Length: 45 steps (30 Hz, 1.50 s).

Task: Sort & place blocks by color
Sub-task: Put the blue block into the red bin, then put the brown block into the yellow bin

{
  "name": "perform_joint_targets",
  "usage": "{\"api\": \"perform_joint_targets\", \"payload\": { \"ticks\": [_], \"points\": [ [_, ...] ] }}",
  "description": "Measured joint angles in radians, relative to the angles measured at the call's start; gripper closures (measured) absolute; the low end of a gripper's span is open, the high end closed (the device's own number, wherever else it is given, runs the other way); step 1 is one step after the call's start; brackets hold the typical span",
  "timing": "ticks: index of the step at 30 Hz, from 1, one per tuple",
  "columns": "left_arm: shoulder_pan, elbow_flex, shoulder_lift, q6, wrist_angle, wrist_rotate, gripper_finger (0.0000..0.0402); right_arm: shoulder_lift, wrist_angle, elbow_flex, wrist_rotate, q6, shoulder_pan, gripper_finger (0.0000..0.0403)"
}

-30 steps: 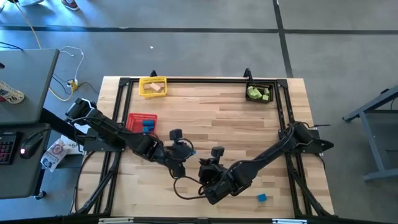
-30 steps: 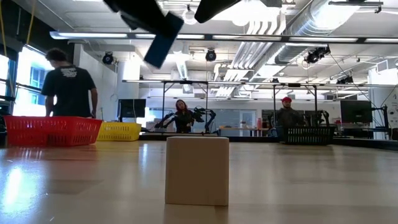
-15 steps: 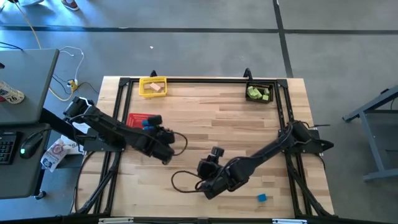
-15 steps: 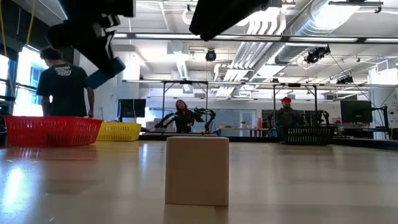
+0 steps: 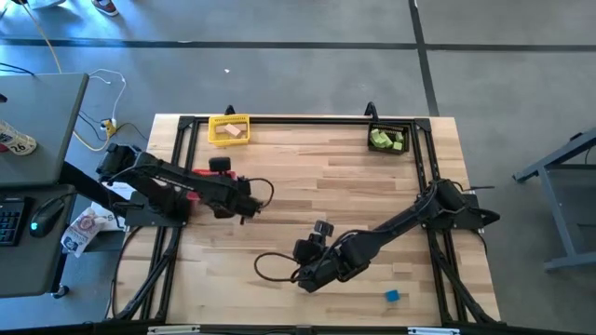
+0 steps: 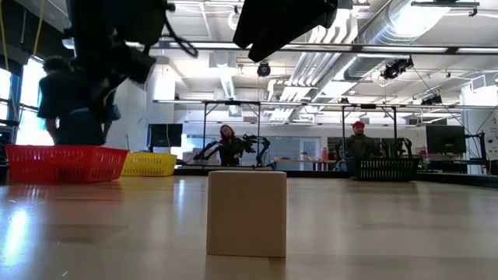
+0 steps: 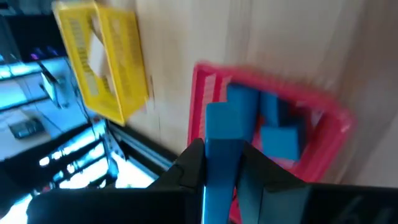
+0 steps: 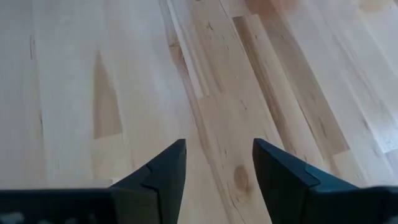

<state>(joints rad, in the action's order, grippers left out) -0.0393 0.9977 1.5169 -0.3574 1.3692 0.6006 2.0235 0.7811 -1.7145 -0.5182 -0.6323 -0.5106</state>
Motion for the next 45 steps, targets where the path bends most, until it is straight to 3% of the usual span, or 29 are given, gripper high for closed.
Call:
{"api": "perform_joint_targets", "payload": {
  "ticks": [9, 13, 19, 23, 31, 45],
  "points": [
    [0.149, -0.075, 0.0, 0.126, -0.004, -0.067, 0.0361, 0.0, 0.0, 0.0, 0.004, 0.0, 0.0, 0.0231],
    [0.206, -0.098, 0.0, 0.219, -0.046, -0.123, 0.0361, 0.0, -0.031, 0.0, 0.071, -0.023, 0.0, 0.0231],
    [0.262, -0.116, 0.001, 0.3, -0.096, -0.126, 0.0349, 0.025, -0.121, 0.0, 0.179, -0.014, -0.008, 0.0231],
    [0.281, -0.116, 0.001, 0.3, -0.095, -0.142, 0.0333, 0.062, -0.142, 0.0, 0.266, -0.018, -0.019, 0.0231],
    [0.294, -0.116, 0.001, 0.309, -0.095, -0.243, 0.0303, 0.104, -0.159, 0.001, 0.331, -0.022, -0.051, 0.0231],
    [0.294, -0.107, 0.001, 0.292, -0.07, -0.254, 0.0246, 0.146, -0.172, 0.002, 0.324, 0.004, -0.068, 0.0231]
  ]
}}
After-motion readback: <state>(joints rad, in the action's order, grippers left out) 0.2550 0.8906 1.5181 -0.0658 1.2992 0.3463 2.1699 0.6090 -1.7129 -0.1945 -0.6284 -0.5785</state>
